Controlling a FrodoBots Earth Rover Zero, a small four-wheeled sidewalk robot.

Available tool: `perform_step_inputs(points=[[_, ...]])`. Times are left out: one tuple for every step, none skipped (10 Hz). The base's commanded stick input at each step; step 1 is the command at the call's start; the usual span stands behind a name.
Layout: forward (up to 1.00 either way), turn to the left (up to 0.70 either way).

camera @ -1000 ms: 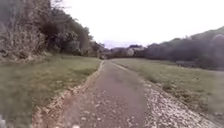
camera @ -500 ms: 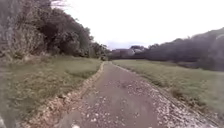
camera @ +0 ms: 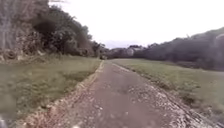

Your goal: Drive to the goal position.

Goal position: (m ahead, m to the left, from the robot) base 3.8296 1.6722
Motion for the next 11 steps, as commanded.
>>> perform_step_inputs(points=[[0.7,0.0],[0.7,0.0],[0.7,0.0],[0.7,0.0],[0.7,0.0],[0.7,0.0],[0.7,0.0],[0.7,0.0],[0.7,0.0],[0.7,0.0],[0.7,0.0]])
